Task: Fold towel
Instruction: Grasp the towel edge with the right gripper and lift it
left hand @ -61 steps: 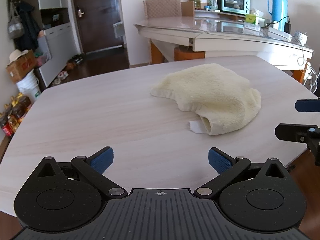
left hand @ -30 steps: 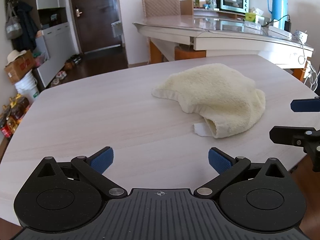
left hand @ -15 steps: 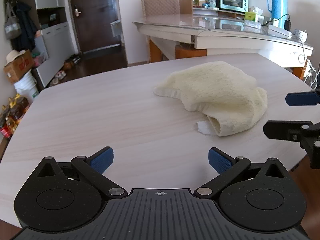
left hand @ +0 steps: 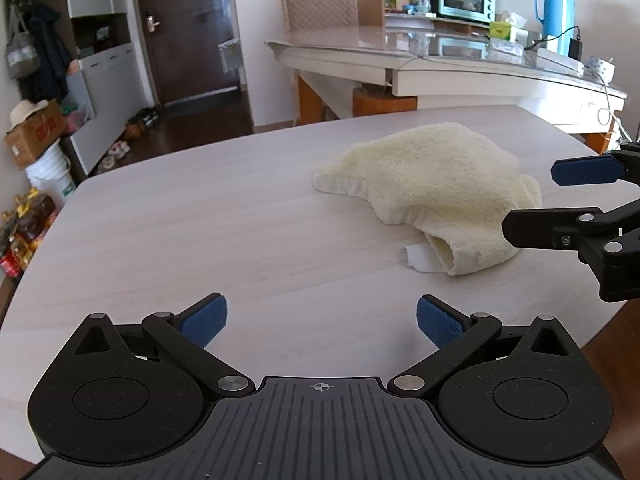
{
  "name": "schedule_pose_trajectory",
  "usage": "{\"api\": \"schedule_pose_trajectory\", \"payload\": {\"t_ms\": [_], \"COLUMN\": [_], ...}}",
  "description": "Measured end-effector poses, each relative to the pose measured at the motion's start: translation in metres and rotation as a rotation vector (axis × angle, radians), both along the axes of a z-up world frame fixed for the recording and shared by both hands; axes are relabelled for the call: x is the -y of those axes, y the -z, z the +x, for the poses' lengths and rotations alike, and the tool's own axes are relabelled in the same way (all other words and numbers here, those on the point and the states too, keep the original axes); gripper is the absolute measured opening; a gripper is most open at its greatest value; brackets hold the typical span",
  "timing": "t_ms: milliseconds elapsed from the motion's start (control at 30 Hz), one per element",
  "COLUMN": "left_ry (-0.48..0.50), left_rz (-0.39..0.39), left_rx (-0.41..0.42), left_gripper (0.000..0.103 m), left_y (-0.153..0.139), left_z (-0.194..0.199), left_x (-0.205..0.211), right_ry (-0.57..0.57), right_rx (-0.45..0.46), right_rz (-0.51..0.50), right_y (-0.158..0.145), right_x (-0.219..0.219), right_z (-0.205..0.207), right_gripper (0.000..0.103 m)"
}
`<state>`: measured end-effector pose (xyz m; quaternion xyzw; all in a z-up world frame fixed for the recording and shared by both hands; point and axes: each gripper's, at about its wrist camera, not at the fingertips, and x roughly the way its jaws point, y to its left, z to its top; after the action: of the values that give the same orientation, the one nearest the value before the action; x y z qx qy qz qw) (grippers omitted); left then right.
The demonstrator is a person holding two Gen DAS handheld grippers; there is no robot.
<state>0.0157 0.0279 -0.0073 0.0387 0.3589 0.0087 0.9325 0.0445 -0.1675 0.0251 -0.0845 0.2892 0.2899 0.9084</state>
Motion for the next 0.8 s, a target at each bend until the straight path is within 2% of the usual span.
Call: {"api": "schedule_pose_trajectory", "payload": {"t_ms": [300, 433, 500, 633, 733, 800], "left_ry": [-0.021, -0.020, -0.012, 0.011, 0.039, 0.056], "left_rz": [0.010, 0.003, 0.000, -0.007, -0.015, -0.018], "left_rx": [0.009, 0.013, 0.014, 0.015, 0.027, 0.036], "left_gripper": [0.103, 0.103, 0.103, 0.103, 0.103, 0.103], "left_y": [-0.003, -0.004, -0.004, -0.003, -0.001, 0.000], "left_z": [0.004, 0.007, 0.008, 0.010, 0.013, 0.015], "left_x": [-0.015, -0.020, -0.022, -0.023, -0.023, -0.021], "right_ry": [-0.031, -0.058, -0.074, -0.089, -0.078, -0.063], "right_rx": [0.038, 0.060, 0.065, 0.053, 0.044, 0.043], "right_rz": [-0.037, -0.084, -0.120, -0.159, -0.129, -0.084], "right_y": [-0.006, -0.005, 0.000, 0.008, 0.006, 0.001], "right_x": [-0.012, -0.027, -0.036, -0.044, -0.036, -0.026], "right_z": [0.015, 0.027, 0.033, 0.042, 0.045, 0.047], "right_gripper": [0.084, 0.078, 0.070, 0.033, 0.020, 0.019]}}
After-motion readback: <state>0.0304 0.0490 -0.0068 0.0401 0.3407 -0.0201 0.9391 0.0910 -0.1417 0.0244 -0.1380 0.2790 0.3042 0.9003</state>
